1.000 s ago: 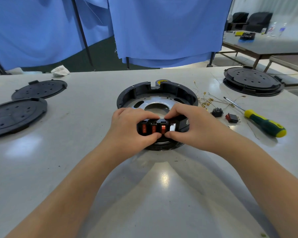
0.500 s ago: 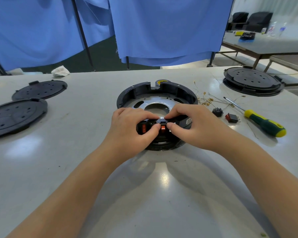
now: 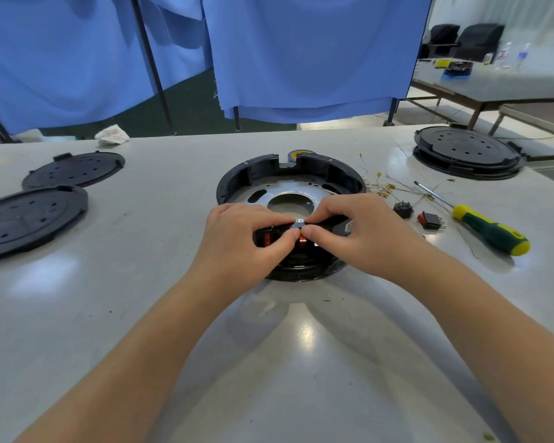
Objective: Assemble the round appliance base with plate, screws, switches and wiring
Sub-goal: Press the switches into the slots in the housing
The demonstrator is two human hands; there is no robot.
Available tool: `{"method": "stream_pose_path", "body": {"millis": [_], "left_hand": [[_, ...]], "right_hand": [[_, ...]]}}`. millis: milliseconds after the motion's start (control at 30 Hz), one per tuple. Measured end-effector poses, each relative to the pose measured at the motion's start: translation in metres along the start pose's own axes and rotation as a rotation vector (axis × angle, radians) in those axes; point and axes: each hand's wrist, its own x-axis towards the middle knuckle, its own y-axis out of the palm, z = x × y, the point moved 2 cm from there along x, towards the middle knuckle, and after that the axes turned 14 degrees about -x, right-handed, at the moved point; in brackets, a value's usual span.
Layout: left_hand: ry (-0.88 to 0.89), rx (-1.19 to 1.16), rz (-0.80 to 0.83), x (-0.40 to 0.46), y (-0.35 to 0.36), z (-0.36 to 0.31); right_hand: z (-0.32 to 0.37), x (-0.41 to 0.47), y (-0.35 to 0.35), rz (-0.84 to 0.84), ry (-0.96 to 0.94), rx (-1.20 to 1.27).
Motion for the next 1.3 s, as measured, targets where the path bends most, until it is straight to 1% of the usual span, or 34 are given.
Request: {"method": "stream_pose_path", "body": {"millis": [167, 200, 267, 333, 367, 400, 433, 500, 533, 600, 667, 767, 867, 967, 1033, 1100, 1133, 1200, 1300], "left_hand": [[0.021, 0.021, 0.048, 0.002, -0.003, 0.003], [0.028, 0.029, 0.063, 0.002, -0.005, 0.005], [0.043, 0.029, 0.081, 0.003, -0.008, 0.008], [0.041, 0.009, 0.083, 0.004, -0.011, 0.009], [0.037, -0.004, 0.085, 0.004, -0.013, 0.009], [0.035, -0.016, 0.092, 0.005, -0.013, 0.009], [0.036, -0.024, 0.101, 0.005, -0.014, 0.010], [0.038, -0.023, 0.106, 0.005, -0.014, 0.011], [0.037, -0.022, 0.105, 0.005, -0.014, 0.011], [0.035, -0.024, 0.106, 0.005, -0.014, 0.012], [0.044, -0.039, 0.107, 0.005, -0.014, 0.012], [0.055, -0.047, 0.073, 0.004, -0.011, 0.011], [0.066, 0.076, 0.029, -0.001, -0.003, 0.008], [0.104, 0.130, 0.031, -0.006, 0.007, 0.002], [0.147, 0.129, 0.032, -0.008, 0.012, 0.000], [0.169, 0.132, 0.031, -0.008, 0.015, 0.000], [0.173, 0.133, 0.032, -0.008, 0.015, 0.000], [0.170, 0.128, 0.043, -0.006, 0.014, 0.003], [0.174, 0.108, 0.066, -0.004, 0.013, 0.006]], "right_hand": [[-0.003, -0.001, -0.001, 0.006, -0.011, 0.030], [-0.005, -0.001, -0.002, -0.020, -0.017, 0.019], [-0.012, 0.002, -0.007, -0.129, 0.013, -0.010], [-0.029, 0.004, -0.014, -0.265, 0.130, -0.096], [-0.041, 0.006, -0.017, -0.300, 0.227, -0.169], [-0.054, 0.006, -0.020, -0.293, 0.343, -0.253], [-0.066, 0.006, -0.021, -0.239, 0.470, -0.340], [-0.089, 0.001, -0.019, -0.036, 0.702, -0.502], [-0.096, -0.002, -0.017, 0.068, 0.785, -0.558], [-0.106, -0.007, -0.014, 0.205, 0.880, -0.605], [-0.111, -0.008, -0.012, 0.242, 0.905, -0.622], [-0.114, -0.006, -0.013, 0.202, 0.886, -0.640], [-0.115, -0.005, -0.016, 0.130, 0.870, -0.580], [-0.108, -0.003, -0.024, -0.037, 0.820, -0.506], [-0.098, 0.000, -0.030, -0.208, 0.697, -0.434], [-0.082, 0.002, -0.035, -0.348, 0.540, -0.240], [-0.074, 0.003, -0.036, -0.385, 0.465, -0.134], [-0.054, 0.004, -0.034, -0.406, 0.340, 0.012], [-0.029, 0.003, -0.025, -0.378, 0.212, 0.127]]}}
